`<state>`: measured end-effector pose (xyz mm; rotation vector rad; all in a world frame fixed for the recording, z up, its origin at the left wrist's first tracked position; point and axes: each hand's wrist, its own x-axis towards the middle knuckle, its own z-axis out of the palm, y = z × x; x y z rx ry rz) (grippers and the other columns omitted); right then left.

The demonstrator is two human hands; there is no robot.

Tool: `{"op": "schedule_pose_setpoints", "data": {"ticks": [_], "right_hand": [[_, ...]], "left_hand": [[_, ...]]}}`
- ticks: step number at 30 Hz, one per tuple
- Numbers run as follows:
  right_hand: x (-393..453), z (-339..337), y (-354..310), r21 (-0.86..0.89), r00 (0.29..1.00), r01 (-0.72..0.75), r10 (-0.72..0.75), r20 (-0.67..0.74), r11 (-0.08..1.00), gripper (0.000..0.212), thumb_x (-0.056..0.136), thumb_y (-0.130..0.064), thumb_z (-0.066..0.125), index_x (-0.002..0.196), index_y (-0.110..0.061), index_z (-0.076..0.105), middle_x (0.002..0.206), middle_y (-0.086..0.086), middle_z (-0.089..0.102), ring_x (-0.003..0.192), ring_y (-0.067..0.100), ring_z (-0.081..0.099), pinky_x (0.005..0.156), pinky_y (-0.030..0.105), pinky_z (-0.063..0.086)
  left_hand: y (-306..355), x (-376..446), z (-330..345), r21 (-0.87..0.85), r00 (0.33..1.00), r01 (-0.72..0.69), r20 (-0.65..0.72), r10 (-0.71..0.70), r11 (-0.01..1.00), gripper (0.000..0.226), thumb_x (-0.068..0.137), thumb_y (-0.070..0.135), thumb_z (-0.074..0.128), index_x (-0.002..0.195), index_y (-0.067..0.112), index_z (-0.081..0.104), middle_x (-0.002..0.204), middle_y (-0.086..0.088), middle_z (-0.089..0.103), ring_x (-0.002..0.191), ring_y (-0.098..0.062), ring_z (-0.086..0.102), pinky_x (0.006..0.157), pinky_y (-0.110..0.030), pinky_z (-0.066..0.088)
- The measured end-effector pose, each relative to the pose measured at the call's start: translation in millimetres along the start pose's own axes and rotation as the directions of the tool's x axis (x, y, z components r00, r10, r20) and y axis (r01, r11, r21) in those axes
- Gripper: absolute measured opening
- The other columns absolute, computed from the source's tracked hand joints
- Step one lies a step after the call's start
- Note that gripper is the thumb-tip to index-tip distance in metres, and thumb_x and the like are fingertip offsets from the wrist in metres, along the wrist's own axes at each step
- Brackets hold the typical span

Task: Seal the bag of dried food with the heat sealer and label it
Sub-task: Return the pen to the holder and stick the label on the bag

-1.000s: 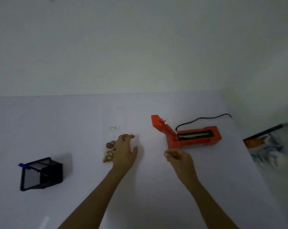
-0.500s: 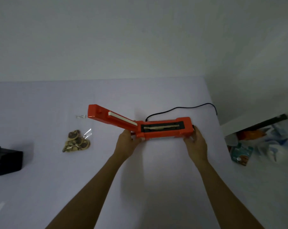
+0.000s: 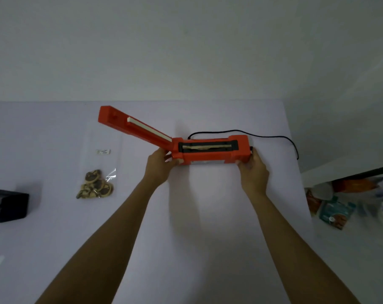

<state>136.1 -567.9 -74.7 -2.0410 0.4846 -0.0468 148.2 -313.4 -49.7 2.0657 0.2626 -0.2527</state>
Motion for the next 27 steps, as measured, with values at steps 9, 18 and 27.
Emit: {"op": "schedule_pose_setpoints", "data": {"ticks": [9, 18, 27], "right_hand": [[22.2, 12.0, 0.1, 0.015, 0.999, 0.05, -0.05, -0.006, 0.999, 0.042, 0.088, -0.017, 0.067, 0.128, -0.015, 0.055, 0.115, 0.002, 0.069, 0.104, 0.015, 0.063, 0.086, 0.021, 0.046], [27.7, -0.3, -0.8, -0.031, 0.99, 0.022, -0.018, 0.138, 0.999, 0.057, 0.088, -0.018, 0.068, 0.139, -0.018, 0.044, 0.127, 0.004, 0.063, 0.115, 0.02, 0.059, 0.096, 0.03, 0.046], [-28.5, -10.2, -31.3, -0.152, 0.989, 0.0, 0.022, 0.143, 0.988, 0.077, 0.09, -0.016, 0.065, 0.153, -0.018, 0.02, 0.13, 0.019, 0.058, 0.115, 0.033, 0.057, 0.096, 0.032, 0.043]], "left_hand": [[7.1, 28.7, -2.8, 0.07, 0.999, 0.044, 0.015, -0.045, 0.997, 0.058, 0.085, 0.025, 0.07, 0.136, 0.01, 0.046, 0.133, -0.007, 0.059, 0.12, -0.023, 0.057, 0.089, -0.019, 0.039], [10.1, 18.5, 0.1, 0.054, 1.0, 0.024, -0.001, -0.024, 0.998, 0.062, 0.086, 0.022, 0.07, 0.141, 0.011, 0.042, 0.137, -0.009, 0.055, 0.124, -0.027, 0.054, 0.098, -0.027, 0.044], [12.7, -32.2, -30.2, 0.309, 0.997, 0.054, 0.028, -0.066, 0.949, 0.073, 0.093, 0.033, 0.058, 0.151, 0.01, 0.02, 0.152, -0.013, 0.035, 0.135, -0.03, 0.042, 0.111, -0.042, 0.036]]}}
